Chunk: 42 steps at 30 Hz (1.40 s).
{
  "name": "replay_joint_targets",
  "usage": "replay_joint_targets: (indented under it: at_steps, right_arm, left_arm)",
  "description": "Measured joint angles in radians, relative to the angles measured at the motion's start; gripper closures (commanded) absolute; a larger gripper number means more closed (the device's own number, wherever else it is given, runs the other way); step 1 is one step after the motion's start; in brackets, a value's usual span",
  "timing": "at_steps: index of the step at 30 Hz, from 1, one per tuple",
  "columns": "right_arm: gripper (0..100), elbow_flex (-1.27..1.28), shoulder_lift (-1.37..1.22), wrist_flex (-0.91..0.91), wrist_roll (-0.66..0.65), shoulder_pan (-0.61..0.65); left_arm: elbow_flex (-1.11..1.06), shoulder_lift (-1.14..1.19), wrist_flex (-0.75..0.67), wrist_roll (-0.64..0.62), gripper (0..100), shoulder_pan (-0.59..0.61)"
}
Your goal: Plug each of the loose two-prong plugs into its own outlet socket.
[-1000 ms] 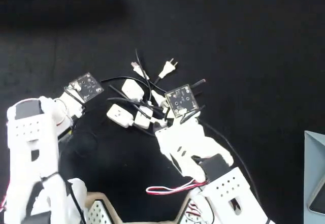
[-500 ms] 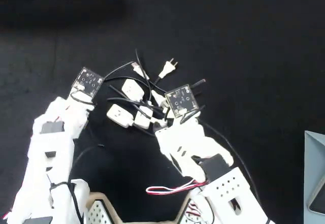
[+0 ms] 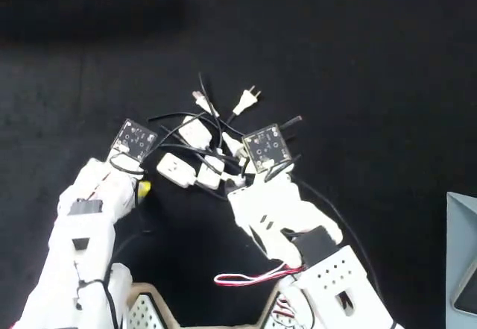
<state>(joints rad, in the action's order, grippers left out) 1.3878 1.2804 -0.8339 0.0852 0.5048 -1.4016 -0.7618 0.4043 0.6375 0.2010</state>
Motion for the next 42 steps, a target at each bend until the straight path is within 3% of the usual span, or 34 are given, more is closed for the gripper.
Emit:
replay_joint_targets:
  at_steps: [9,16,21,29,38,42]
  right_arm:
    - [98.5,0.0,0.0,0.0,0.0,0.0]
    - [98.5,0.0,0.0,0.0,0.0,0.0]
    - [98.5,0.0,0.0,0.0,0.0,0.0]
    - [98.5,0.025,0.008,0.0,0.0,0.0]
    - [98.5,0.025,0.008,0.0,0.0,0.0]
    - [98.5,0.025,0.008,0.0,0.0,0.0]
  left_arm:
    - [0.118,-0.359,0.391,-0.068,70,0.015]
    - [0.133,-0.594,0.416,-0.092,75,0.112]
    - [0.112,-0.546,0.279,-0.097,76,0.206]
    - [0.109,-0.282,0.199,0.035,76,0.253]
    - [0.106,-0.101,0.216,0.081,76,0.201]
    - [0.115,-0.12,0.381,0.081,76,0.115]
